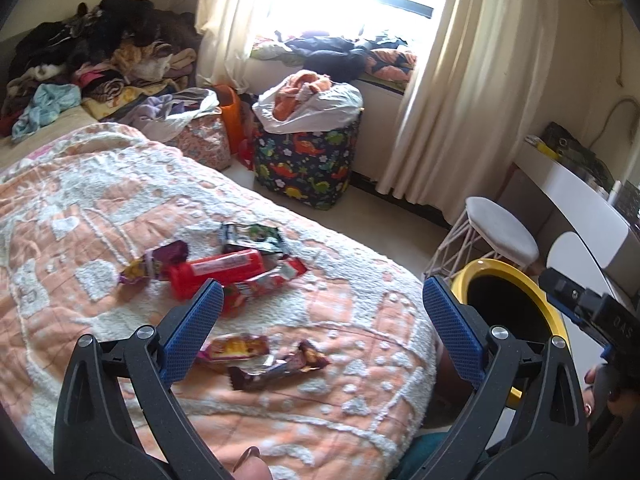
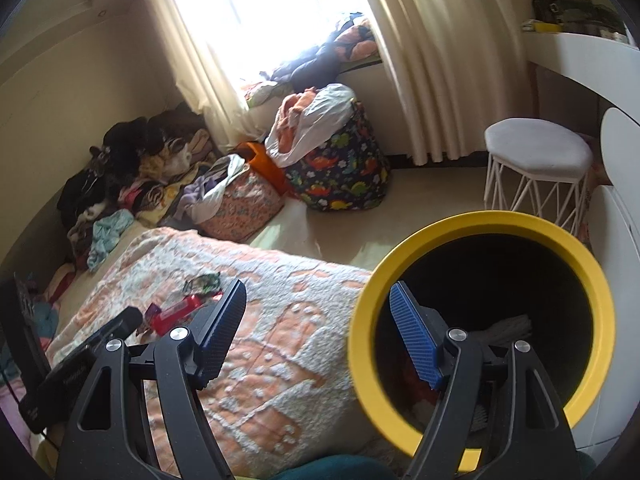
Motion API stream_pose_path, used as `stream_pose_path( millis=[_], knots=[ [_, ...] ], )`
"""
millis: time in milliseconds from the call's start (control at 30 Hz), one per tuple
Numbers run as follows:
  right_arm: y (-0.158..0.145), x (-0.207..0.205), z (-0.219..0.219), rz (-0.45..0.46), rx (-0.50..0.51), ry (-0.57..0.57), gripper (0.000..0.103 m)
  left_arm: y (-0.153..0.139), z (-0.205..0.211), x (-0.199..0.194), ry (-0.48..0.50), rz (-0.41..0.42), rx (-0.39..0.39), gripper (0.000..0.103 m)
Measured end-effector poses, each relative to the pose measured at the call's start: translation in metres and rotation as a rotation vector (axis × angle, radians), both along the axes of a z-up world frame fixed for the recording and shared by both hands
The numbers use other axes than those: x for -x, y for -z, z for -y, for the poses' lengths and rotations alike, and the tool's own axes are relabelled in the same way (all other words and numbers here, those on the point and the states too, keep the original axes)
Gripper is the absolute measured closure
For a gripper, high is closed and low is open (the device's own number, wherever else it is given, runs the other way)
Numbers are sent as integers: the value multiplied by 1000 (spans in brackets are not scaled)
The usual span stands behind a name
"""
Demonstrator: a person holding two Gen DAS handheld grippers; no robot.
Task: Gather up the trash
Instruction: 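Move both tools back over the wrappers on the bed, then grasp the purple wrapper with the left tool while the right tool grasps the red wrapper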
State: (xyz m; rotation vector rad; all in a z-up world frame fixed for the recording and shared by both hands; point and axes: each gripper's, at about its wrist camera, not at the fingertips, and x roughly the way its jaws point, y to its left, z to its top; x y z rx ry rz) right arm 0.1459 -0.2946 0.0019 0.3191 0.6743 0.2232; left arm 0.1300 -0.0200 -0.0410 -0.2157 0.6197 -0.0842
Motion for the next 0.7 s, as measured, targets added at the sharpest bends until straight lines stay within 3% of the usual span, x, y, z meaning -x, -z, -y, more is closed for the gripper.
stream_pose_path(
  millis=[600,700],
  knots=[
    [17,-39,-94,-112,-12,-189,31,33,-104,-7,-232,-59,7,12],
    [23,-50,-106,-140,-15,-200,31,39,-117,-13,-251,-74,23,20]
  ],
)
